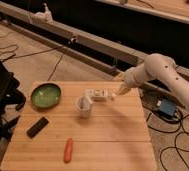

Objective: Move the arm in a circular motion

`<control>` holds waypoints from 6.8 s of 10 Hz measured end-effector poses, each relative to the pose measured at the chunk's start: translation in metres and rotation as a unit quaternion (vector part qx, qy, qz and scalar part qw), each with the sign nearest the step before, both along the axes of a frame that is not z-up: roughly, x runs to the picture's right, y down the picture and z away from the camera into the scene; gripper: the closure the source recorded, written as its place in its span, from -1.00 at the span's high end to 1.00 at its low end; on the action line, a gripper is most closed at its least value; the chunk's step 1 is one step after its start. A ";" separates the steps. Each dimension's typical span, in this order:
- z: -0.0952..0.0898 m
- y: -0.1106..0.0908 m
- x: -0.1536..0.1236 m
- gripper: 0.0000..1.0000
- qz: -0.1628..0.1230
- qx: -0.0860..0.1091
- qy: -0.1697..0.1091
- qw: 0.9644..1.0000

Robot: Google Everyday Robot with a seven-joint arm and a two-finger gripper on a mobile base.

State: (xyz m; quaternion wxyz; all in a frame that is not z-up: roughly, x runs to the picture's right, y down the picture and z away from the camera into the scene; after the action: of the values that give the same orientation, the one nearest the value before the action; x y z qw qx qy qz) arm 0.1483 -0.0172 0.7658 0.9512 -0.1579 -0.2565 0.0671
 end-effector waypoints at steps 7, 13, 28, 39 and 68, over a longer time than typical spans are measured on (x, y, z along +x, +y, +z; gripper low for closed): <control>0.025 -0.039 -0.005 -1.00 -0.017 0.009 0.010 1.000; 0.044 -0.034 -0.086 -1.00 -0.089 -0.006 -0.045 0.995; 0.018 -0.021 0.051 -1.00 0.004 -0.006 0.057 0.998; 0.008 0.008 -0.103 -1.00 -0.118 -0.022 -0.096 0.988; -0.018 0.074 -0.084 -1.00 -0.163 -0.031 -0.131 0.977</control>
State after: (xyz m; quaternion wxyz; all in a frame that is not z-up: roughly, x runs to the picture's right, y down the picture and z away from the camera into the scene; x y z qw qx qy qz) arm 0.0638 0.0569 0.7482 0.9022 -0.2341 -0.3477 -0.1022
